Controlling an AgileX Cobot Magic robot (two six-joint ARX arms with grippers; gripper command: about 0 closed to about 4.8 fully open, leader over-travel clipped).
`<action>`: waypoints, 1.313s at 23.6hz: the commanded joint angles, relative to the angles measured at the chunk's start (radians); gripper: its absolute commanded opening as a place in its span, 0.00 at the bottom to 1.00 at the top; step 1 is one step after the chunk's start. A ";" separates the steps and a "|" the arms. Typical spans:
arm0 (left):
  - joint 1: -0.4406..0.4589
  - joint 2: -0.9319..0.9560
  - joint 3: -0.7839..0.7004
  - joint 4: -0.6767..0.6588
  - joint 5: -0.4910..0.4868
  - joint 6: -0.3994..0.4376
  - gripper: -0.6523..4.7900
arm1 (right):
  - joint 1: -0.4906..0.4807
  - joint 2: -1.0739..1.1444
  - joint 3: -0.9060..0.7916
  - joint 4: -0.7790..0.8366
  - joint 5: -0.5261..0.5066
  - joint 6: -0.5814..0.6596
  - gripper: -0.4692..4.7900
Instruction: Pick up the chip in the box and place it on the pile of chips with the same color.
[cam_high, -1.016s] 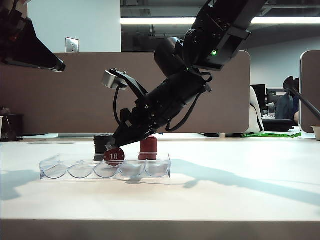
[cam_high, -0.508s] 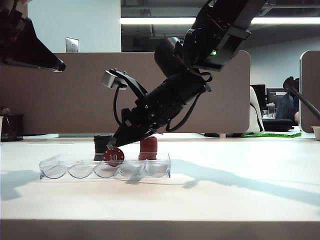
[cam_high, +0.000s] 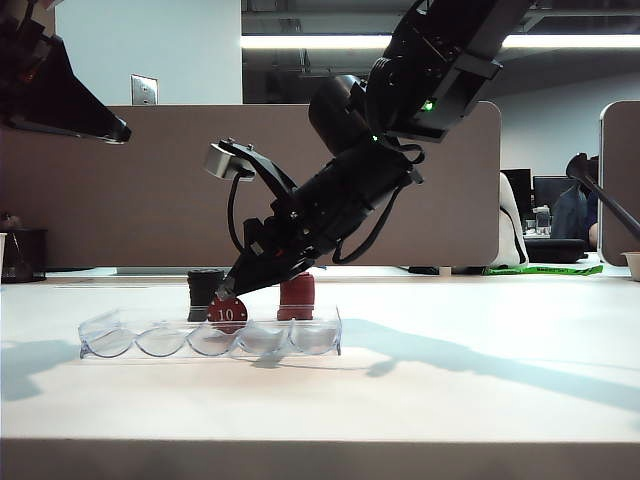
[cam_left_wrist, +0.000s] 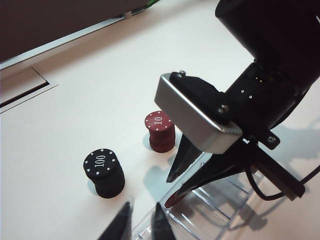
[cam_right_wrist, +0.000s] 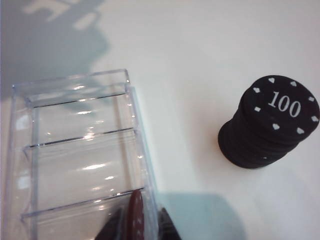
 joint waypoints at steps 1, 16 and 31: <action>0.000 -0.002 0.006 0.004 0.005 0.005 0.23 | 0.000 0.001 0.002 -0.008 0.000 0.004 0.26; 0.000 -0.002 0.006 0.002 0.008 0.004 0.23 | 0.000 0.001 0.003 -0.011 0.000 0.004 0.13; 0.000 -0.002 0.006 -0.002 0.008 0.004 0.23 | 0.001 -0.039 0.003 -0.009 -0.013 0.005 0.09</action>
